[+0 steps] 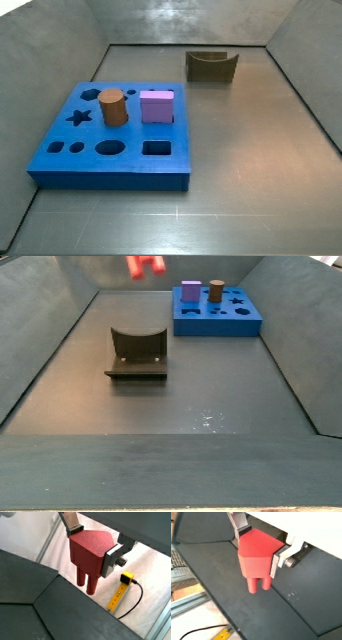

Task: Pick up the 3 prong object. Move up. Rotate the 3 prong object. Place the 3 prong object on the fixture. Regrasp the 3 prong object. Move to above the board. Insert the 3 prong object.
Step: Move to above the board.

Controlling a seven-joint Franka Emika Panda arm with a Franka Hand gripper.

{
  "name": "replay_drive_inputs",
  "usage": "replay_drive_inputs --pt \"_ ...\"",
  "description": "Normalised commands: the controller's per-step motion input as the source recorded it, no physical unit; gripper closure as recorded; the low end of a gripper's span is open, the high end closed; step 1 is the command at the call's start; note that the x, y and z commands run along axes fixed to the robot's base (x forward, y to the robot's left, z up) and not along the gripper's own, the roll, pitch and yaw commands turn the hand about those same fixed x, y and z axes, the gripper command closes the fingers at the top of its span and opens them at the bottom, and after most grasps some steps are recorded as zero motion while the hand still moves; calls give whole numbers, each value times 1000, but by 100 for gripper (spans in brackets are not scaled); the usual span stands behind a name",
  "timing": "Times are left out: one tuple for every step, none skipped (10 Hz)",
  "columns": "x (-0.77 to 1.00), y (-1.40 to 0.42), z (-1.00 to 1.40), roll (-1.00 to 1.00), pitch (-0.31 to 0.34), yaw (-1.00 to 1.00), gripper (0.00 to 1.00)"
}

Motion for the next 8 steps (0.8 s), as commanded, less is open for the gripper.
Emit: replay_drive_inputs --pt "-39 21 383 -31 -2 -115 100" --pt "-36 13 191 -37 33 -107 100" --pt "-327 -1000 65 -1000 -211 -62 100" --pt "-325 -1000 68 -1000 -211 -57 100" --pt "-345 -1000 79 -1000 -227 -65 100" --pt "-355 -1000 66 -1000 -236 -81 100" --pt "-364 -1000 72 -1000 -245 -102 100" --pt "-368 -1000 70 -1000 -243 -115 100"
